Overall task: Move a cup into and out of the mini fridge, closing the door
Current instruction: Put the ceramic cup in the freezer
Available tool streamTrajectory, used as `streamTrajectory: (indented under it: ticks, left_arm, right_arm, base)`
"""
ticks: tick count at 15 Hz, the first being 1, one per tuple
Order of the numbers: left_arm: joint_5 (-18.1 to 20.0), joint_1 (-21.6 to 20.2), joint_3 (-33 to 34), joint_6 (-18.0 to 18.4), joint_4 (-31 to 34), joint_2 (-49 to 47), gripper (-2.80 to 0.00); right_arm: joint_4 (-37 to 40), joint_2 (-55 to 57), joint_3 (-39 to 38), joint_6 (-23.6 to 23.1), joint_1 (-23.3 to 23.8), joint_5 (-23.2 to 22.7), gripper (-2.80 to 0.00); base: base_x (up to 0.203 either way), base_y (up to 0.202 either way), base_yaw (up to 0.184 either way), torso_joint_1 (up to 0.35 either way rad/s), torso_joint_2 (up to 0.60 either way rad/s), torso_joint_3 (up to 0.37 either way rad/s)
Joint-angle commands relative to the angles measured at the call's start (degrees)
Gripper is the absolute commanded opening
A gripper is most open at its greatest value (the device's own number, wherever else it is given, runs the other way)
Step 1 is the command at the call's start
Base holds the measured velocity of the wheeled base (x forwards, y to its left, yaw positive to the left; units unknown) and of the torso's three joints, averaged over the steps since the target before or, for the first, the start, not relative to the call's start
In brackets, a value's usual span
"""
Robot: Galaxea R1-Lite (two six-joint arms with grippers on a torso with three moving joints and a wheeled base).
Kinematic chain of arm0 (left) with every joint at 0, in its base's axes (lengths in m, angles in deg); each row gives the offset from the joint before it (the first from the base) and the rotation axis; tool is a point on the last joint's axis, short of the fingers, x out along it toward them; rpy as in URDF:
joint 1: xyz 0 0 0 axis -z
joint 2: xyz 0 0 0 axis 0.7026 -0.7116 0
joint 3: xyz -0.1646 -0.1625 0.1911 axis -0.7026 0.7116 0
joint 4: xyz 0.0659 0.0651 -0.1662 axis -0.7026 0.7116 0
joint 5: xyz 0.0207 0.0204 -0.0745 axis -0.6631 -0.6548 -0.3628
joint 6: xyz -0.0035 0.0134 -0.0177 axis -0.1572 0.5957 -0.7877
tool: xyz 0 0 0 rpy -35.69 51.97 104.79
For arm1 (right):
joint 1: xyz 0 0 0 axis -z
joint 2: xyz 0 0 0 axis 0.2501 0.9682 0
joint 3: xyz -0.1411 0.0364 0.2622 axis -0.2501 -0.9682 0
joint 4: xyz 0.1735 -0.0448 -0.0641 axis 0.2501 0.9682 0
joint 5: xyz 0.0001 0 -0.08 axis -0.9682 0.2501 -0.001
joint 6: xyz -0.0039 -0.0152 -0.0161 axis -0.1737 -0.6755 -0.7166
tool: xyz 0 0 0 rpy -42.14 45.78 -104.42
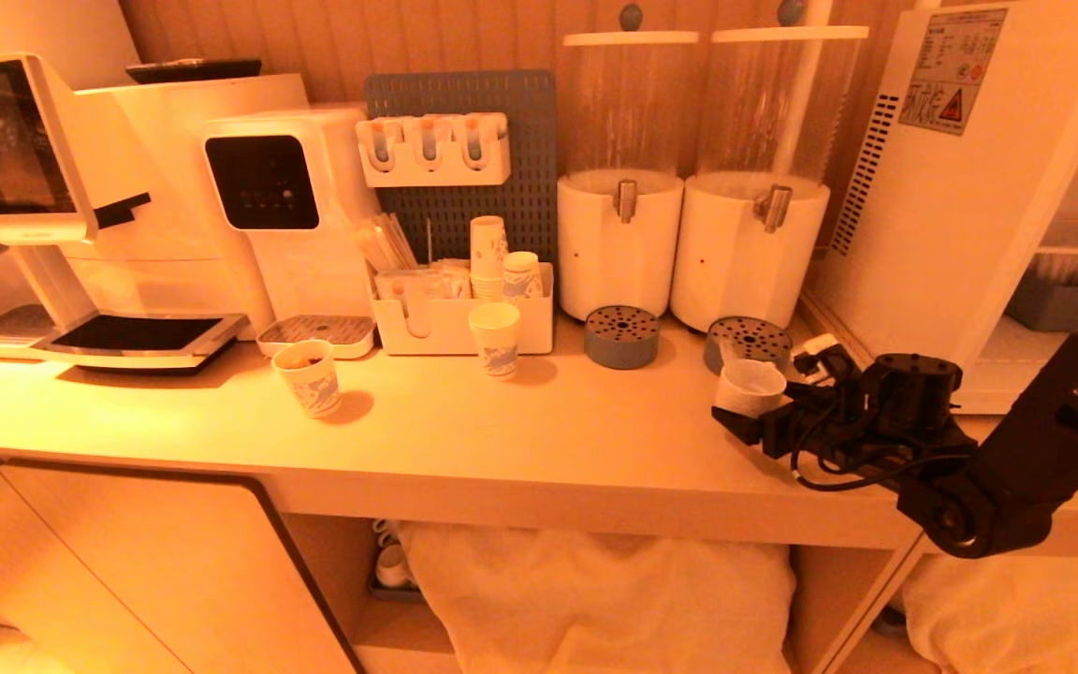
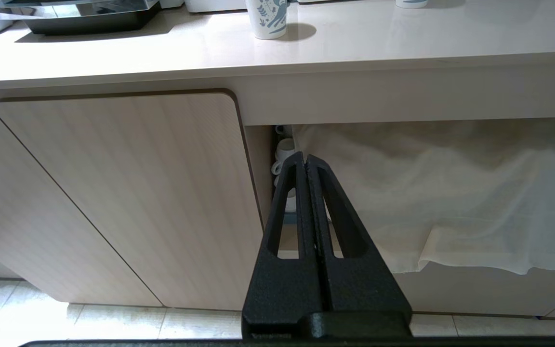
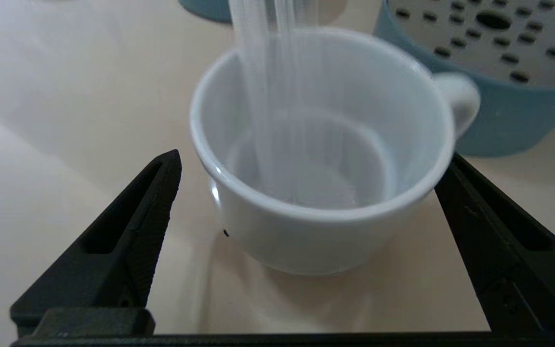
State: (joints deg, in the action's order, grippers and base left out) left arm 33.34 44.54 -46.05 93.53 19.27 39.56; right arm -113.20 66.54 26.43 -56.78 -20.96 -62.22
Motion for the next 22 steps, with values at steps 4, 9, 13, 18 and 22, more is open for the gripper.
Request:
streamTrajectory:
  ticks: [4, 9, 13, 18, 22]
  left_arm:
    - [0.01, 0.01, -0.01, 0.04, 0.02, 0.00, -2.80]
    - [-0.07, -0.08, 0.05, 0.04, 0.02, 0.00, -2.80]
    - [-0.07, -0.08, 0.05, -0.05, -0.07, 0.00, -2.80]
    - [-0.07, -0.08, 0.05, 0.04, -0.14, 0.00, -2.80]
    - [-0.07, -0.04, 0.05, 0.04, -0.15, 0.00, -2.80]
  right_arm:
    - [-0.22, 0.49, 0.75, -0.04, 0.06, -0.11, 0.00]
    - [0.08, 1.96, 1.83, 0.04, 0.06, -0.02, 0.00]
    - [0.85, 2.51, 2.82, 0.04, 0.08, -0.02, 0.00]
    - [0.93, 3.04, 3.14, 0.04, 0.15, 0.06, 0.00]
    - [1.00, 3.13, 3.08, -0.01, 0.15, 0.36, 0.00]
  base:
    - [0.000, 0.000, 0.000, 0.000, 0.00, 0.000]
    - [0.000, 0.000, 0.000, 0.000, 0.00, 0.000]
    - [0.000, 0.000, 0.000, 0.000, 0.00, 0.000]
    - [0.000, 0.000, 0.000, 0.000, 0.00, 0.000]
    - [0.000, 0.000, 0.000, 0.000, 0.00, 0.000]
